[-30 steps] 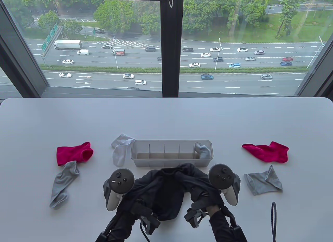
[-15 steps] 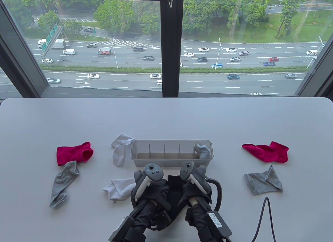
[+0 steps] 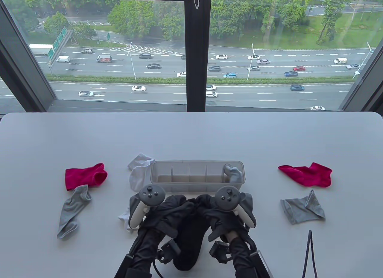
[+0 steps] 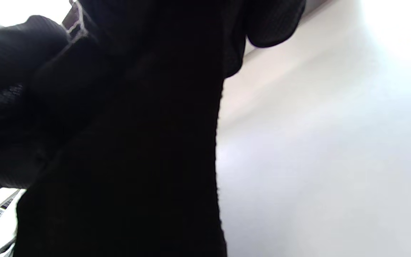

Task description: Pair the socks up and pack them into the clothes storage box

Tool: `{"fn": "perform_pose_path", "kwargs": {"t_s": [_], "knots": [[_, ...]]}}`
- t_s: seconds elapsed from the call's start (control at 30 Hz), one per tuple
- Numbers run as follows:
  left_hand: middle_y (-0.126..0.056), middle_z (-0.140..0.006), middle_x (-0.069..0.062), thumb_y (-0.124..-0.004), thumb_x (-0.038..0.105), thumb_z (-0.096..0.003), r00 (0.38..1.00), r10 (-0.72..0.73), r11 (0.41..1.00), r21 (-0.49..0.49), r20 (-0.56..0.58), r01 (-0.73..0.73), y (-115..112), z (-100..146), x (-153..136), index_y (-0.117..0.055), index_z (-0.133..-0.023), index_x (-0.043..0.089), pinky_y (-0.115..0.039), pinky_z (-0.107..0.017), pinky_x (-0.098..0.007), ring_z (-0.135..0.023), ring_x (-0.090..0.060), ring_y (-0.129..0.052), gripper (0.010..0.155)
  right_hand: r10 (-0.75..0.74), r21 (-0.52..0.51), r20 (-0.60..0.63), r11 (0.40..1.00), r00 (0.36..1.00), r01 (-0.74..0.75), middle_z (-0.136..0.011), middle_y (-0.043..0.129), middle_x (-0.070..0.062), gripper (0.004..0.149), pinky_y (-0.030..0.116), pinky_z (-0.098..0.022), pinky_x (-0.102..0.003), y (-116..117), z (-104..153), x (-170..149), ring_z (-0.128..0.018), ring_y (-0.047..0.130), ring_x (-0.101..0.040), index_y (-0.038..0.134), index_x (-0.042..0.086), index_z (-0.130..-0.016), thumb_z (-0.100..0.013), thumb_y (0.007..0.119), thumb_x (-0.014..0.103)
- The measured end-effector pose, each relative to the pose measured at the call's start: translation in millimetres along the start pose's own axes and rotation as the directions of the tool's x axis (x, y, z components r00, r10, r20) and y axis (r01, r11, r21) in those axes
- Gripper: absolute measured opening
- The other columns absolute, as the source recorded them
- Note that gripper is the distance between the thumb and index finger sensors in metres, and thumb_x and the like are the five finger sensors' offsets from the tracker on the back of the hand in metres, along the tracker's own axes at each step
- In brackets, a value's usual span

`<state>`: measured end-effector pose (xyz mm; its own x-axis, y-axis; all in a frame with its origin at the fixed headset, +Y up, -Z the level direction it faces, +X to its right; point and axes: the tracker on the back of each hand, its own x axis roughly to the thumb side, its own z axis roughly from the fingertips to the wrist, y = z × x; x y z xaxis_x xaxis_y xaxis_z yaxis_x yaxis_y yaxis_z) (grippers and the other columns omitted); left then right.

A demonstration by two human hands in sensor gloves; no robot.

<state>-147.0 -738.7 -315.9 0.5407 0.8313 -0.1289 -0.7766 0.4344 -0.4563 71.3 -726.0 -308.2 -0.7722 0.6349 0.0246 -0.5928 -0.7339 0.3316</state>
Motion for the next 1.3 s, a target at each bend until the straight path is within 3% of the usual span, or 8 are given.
{"fn": "perform_pose_path", "kwargs": {"t_s": [0.07, 0.2, 0.33, 0.6, 0.87, 1.0, 1.07, 1.3], "knots": [[-0.087, -0.087, -0.030, -0.062, 0.026, -0.0586, 0.997, 0.062, 0.984, 0.165, 0.042, -0.068, 8.0, 2.6, -0.3, -0.066, -0.093, 0.003, -0.072, -0.060, -0.065, -0.071, -0.046, -0.095, 0.042, 0.006, -0.071, 0.003, 0.997, 1.000, -0.006, -0.081, 0.084, 0.000, 0.051, 0.065, -0.073, -0.053, -3.1, 3.3, 2.8, -0.074, 0.087, -0.020, 0.057, 0.024, -0.102, -0.054, 0.074, 0.034], [-0.096, -0.079, -0.022, -0.062, 0.023, -0.0587, 0.995, 0.058, 0.956, 0.281, 0.085, -0.080, 17.9, 9.4, 1.1, -0.064, -0.099, 0.009, -0.077, -0.058, -0.061, -0.064, -0.040, -0.102, 0.043, 0.009, -0.145, 0.089, 0.989, 0.996, 0.004, -0.080, 0.087, 0.002, 0.041, 0.063, -0.074, -0.056, -18.5, 13.1, 9.1, -0.074, 0.089, -0.019, 0.068, 0.031, -0.092, -0.052, 0.077, 0.036], [-0.091, -0.088, -0.023, -0.061, 0.025, -0.0594, 0.968, 0.127, 0.985, 0.088, 0.216, -0.149, 17.3, 6.3, 2.0, -0.068, -0.099, 0.010, -0.071, -0.062, -0.064, -0.075, -0.043, -0.096, 0.043, -0.185, 0.052, 0.213, 0.983, 0.959, 0.178, -0.097, 0.078, -0.004, 0.039, 0.057, -0.076, -0.059, -20.4, 13.1, 22.7, -0.093, 0.076, -0.030, 0.070, 0.035, -0.091, -0.053, 0.077, 0.035], [-0.074, -0.102, -0.031, -0.061, 0.054, -0.0579, 0.908, 0.264, 0.960, -0.183, 0.327, -0.214, 9.8, 10.7, 13.1, -0.060, -0.105, 0.003, -0.060, -0.067, -0.071, -0.089, -0.053, -0.079, 0.069, -0.129, -0.070, 0.181, 0.987, 0.975, 0.143, -0.100, 0.076, -0.001, 0.039, 0.052, -0.079, -0.060, -22.2, 15.2, 17.8, -0.097, 0.073, -0.031, 0.064, 0.036, -0.094, -0.056, 0.072, 0.037], [-0.088, -0.087, -0.025, -0.065, 0.026, -0.0576, 0.919, 0.244, 0.969, -0.120, 0.311, -0.217, 11.5, 11.1, 15.3, -0.067, -0.097, 0.006, -0.070, -0.063, -0.064, -0.075, -0.043, -0.094, 0.044, -0.129, -0.126, 0.173, 0.980, 0.976, 0.152, -0.103, 0.075, -0.001, 0.039, 0.051, -0.079, -0.061, -26.1, 17.8, 15.6, -0.100, 0.072, -0.032, 0.063, 0.038, -0.094, -0.056, 0.072, 0.037], [-0.089, -0.085, -0.025, -0.064, 0.021, -0.0551, 0.919, 0.212, 0.970, -0.189, 0.332, -0.156, 9.9, 13.1, 23.9, -0.067, -0.097, 0.006, -0.071, -0.063, -0.064, -0.073, -0.042, -0.095, 0.045, -0.268, 0.054, 0.227, 0.963, 0.936, 0.262, -0.124, 0.050, -0.008, 0.041, 0.046, -0.080, -0.064, -23.7, 13.4, 10.7, -0.110, 0.054, -0.044, 0.059, 0.040, -0.096, -0.057, 0.070, 0.036], [-0.088, -0.087, -0.025, -0.063, 0.019, -0.0547, 0.915, 0.218, 0.967, -0.204, 0.340, -0.154, 11.9, 14.1, 24.4, -0.067, -0.098, 0.007, -0.070, -0.064, -0.065, -0.074, -0.043, -0.094, 0.045, -0.370, 0.118, 0.232, 0.929, 0.899, 0.352, -0.117, 0.064, -0.008, 0.042, 0.047, -0.080, -0.064, -22.9, 11.0, 7.9, -0.107, 0.061, -0.043, 0.057, 0.039, -0.098, -0.058, 0.071, 0.033], [-0.057, -0.107, -0.031, -0.072, 0.052, -0.0534, 0.966, 0.070, 0.966, -0.259, 0.249, -0.003, 2.6, 17.1, 30.3, -0.041, -0.107, 0.006, -0.054, -0.070, -0.072, -0.094, -0.053, -0.068, 0.078, -0.256, -0.015, 0.183, 0.965, 0.949, 0.263, -0.086, 0.082, -0.003, 0.053, 0.059, -0.077, -0.055, -21.3, 11.8, 12.2, -0.074, 0.087, -0.020, 0.049, 0.029, -0.104, -0.058, 0.074, 0.037]]}}
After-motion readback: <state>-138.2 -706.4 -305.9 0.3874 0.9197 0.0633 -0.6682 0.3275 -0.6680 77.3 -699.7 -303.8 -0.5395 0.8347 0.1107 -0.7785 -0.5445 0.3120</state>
